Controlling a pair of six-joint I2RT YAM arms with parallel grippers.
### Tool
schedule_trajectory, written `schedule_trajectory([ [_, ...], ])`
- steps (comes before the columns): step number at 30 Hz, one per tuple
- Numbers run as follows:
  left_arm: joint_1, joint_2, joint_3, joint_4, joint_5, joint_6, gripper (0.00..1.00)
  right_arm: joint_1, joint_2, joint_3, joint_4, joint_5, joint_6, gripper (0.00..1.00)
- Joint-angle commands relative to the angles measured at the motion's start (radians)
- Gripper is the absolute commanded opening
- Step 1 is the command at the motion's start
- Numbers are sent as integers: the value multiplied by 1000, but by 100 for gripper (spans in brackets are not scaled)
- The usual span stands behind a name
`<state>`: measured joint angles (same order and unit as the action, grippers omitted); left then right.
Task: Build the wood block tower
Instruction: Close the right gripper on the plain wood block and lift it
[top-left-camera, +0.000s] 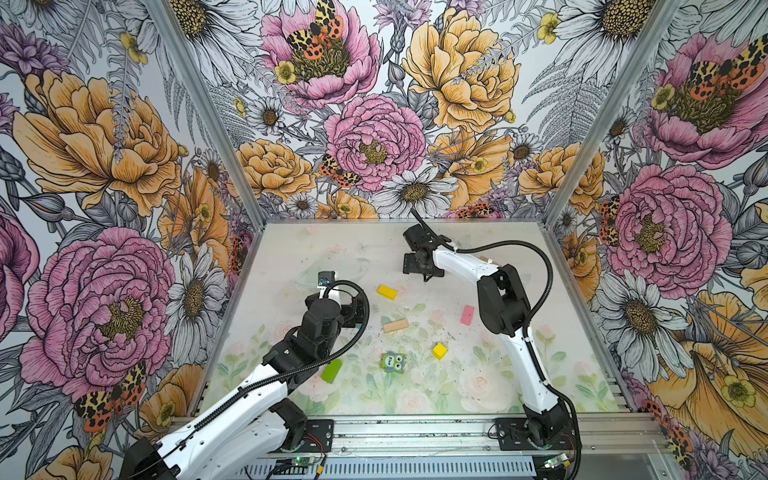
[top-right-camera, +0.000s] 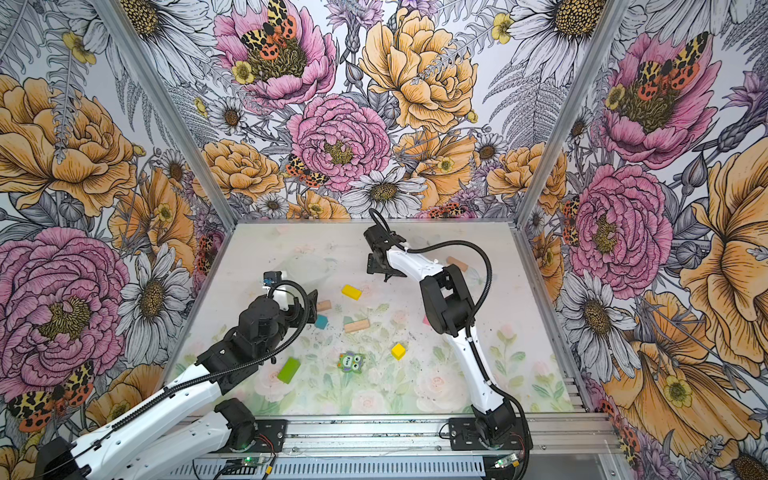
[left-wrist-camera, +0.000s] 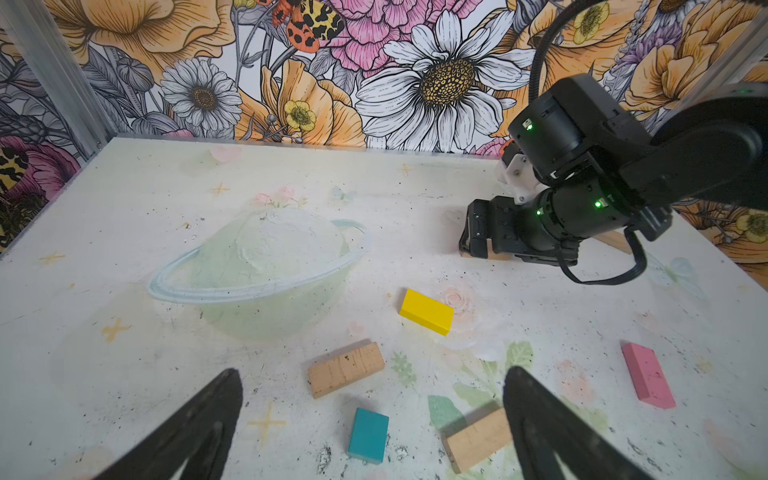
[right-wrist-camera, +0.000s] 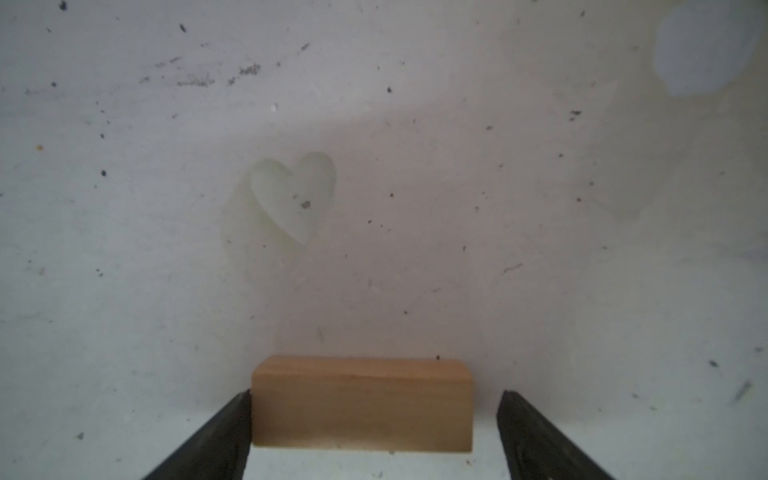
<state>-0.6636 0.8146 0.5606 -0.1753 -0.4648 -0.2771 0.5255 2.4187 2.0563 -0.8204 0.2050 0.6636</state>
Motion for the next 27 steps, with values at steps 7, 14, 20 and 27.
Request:
schedule_trajectory([
  [7, -2, -17, -22, 33, -18, 24, 99, 7, 46, 51, -23, 6, 3, 88],
  [14, -2, -31, -26, 30, -19, 23, 99, 7, 51, 51, -36, 13, -5, 88],
  [20, -3, -34, -30, 28, -25, 22, 99, 3, 57, 54, -36, 13, -20, 82],
  [27, -2, -32, -28, 25, -20, 17, 99, -9, 38, 36, -37, 12, -47, 75],
])
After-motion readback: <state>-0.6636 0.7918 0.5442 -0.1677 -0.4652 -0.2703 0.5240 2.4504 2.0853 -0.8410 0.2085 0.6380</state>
